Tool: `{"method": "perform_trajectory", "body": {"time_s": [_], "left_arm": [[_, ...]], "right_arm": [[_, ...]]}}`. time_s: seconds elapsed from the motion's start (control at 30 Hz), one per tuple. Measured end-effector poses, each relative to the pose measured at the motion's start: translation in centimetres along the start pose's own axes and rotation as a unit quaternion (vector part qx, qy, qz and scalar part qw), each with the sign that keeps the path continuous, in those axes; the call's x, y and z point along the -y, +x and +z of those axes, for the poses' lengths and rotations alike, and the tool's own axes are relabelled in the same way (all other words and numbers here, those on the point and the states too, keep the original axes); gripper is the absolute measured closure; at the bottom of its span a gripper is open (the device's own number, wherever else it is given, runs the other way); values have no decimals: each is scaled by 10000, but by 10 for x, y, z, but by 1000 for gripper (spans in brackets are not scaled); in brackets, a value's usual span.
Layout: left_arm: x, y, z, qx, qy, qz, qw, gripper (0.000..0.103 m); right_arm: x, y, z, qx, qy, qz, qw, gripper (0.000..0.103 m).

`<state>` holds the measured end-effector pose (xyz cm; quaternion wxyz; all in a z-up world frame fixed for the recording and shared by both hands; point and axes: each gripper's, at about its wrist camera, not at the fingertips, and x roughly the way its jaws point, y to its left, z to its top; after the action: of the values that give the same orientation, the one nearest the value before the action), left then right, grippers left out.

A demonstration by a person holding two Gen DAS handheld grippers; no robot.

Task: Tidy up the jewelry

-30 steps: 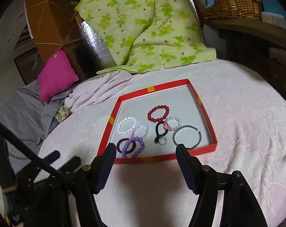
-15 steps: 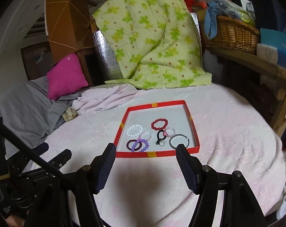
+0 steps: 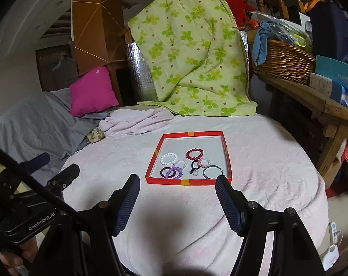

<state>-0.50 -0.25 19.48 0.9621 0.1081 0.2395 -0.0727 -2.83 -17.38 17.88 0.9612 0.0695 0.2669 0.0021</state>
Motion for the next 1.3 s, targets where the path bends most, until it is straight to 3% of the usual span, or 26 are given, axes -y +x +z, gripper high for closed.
{"method": "perform_trajectory", "body": {"time_s": [0.77, 1.3], "left_arm": [[8, -21, 7, -67, -41, 72, 9999, 26], [-3, -30, 4, 38, -153, -26, 9999, 20]], "right_arm": [[4, -15, -8, 105, 28, 89, 9999, 31], [-3, -18, -8, 125, -105, 58, 9998, 31]]}}
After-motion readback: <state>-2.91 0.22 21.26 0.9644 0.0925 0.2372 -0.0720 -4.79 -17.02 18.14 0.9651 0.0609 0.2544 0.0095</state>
